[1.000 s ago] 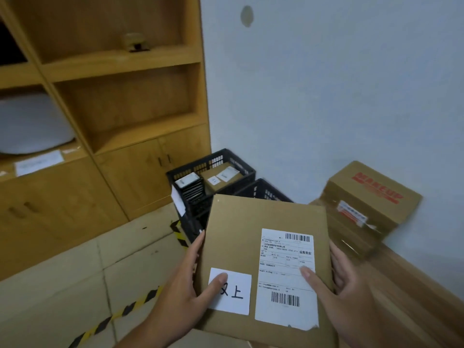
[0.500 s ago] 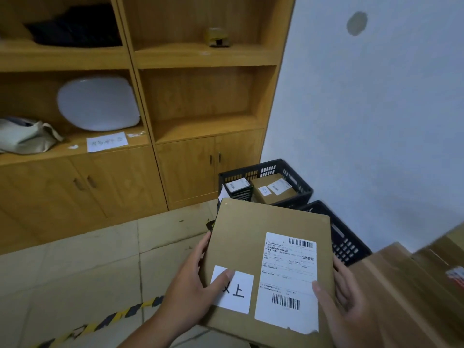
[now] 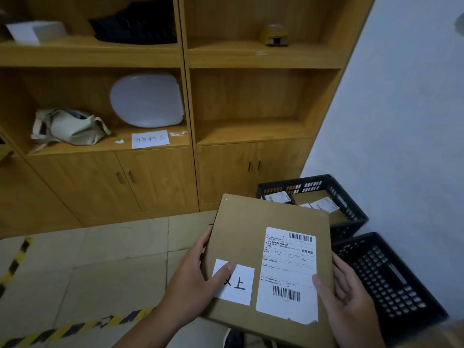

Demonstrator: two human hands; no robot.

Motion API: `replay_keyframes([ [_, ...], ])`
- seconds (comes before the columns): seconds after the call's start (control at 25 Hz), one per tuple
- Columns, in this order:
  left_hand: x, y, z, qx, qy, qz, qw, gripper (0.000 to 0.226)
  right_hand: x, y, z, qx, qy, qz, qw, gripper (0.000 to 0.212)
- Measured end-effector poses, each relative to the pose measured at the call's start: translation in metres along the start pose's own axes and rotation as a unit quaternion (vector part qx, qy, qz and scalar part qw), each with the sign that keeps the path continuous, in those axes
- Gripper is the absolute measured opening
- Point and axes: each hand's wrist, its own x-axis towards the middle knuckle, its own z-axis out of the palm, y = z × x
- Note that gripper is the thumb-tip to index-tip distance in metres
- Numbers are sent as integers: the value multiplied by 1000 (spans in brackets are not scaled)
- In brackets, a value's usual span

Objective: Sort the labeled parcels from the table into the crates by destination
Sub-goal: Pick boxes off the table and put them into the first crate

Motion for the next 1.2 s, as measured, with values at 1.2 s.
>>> replay_keyframes([
  [1.2,518,17,-106,24,-142,0,990,84,390,-20,242,-40,138,106,984,57],
])
